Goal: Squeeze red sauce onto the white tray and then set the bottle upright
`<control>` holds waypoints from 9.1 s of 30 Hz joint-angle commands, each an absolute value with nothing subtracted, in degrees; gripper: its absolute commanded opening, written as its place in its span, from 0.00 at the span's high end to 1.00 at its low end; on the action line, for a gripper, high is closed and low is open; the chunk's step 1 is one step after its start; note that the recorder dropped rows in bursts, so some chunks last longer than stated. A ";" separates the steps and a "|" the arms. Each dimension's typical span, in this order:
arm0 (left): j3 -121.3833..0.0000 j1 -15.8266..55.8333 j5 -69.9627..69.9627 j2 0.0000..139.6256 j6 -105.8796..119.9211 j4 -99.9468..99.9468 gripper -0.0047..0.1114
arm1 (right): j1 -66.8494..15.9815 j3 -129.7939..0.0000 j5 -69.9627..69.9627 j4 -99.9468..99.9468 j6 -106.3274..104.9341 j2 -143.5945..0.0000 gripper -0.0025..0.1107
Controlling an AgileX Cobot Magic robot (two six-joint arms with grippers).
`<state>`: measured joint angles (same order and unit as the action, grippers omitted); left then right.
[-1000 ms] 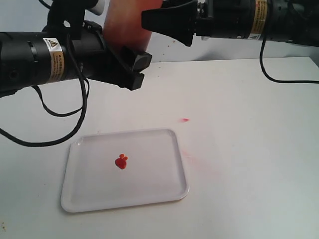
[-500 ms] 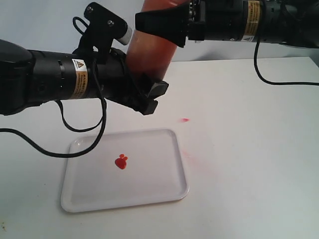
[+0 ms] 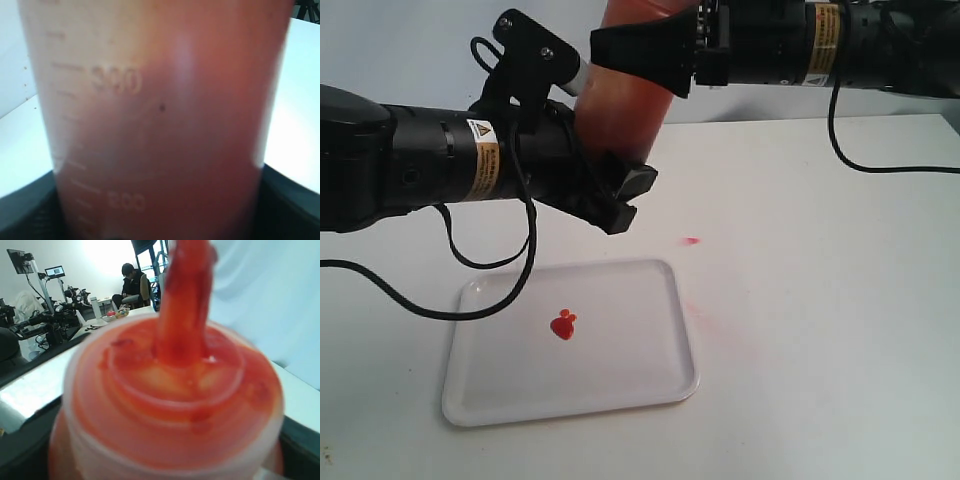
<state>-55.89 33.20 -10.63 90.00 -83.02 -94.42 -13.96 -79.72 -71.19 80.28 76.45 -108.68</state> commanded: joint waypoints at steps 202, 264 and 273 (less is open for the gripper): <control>0.00 18.41 16.71 0.00 3.05 3.00 0.94 | -4.59 -79.80 -30.57 99.95 104.26 -83.56 0.98; 0.00 -2.71 16.40 0.00 3.51 2.83 0.94 | -4.59 -79.80 -30.34 99.95 104.26 -65.00 0.98; 0.00 -2.71 16.40 0.00 3.51 2.83 0.94 | -4.59 -79.80 -30.34 99.95 104.26 -39.52 0.98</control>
<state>-0.45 -2.61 16.73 0.21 3.63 2.53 -4.99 -79.67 -30.60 100.09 104.24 -46.15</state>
